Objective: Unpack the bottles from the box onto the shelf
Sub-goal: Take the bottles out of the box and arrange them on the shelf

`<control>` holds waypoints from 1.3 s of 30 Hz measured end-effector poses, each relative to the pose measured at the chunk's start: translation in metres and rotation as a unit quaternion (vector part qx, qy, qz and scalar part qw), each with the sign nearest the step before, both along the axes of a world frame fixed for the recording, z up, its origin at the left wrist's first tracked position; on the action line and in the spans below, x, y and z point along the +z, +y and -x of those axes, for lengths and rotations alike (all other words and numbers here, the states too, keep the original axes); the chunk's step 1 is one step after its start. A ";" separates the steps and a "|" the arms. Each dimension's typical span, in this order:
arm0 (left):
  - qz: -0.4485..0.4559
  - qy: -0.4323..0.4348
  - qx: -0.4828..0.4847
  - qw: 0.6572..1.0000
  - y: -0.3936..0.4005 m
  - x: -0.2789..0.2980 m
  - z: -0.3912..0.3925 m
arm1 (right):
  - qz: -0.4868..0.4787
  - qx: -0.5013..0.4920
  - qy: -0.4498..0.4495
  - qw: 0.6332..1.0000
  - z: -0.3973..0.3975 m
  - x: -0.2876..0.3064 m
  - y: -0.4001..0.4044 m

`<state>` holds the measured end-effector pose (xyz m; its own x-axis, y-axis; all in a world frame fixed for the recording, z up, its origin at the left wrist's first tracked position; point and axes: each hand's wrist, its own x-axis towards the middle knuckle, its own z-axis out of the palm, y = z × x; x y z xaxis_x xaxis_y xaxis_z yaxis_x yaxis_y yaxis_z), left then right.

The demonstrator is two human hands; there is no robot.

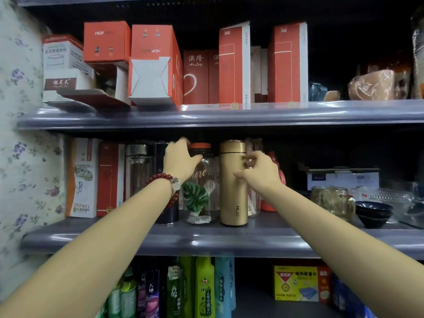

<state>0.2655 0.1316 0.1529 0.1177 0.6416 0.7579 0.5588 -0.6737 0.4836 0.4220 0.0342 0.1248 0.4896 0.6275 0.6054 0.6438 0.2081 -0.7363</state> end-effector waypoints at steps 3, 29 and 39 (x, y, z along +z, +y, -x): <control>-0.016 0.031 0.009 0.999 -0.008 -0.003 0.018 | 0.028 0.012 -0.069 0.997 0.008 -0.002 -0.012; 0.314 0.287 0.299 0.854 -0.210 -0.267 0.362 | 0.296 0.495 -0.293 0.762 0.350 -0.240 -0.035; 0.517 0.187 0.295 0.781 -0.302 -0.507 0.465 | 0.454 0.554 -0.321 0.620 0.475 -0.477 -0.092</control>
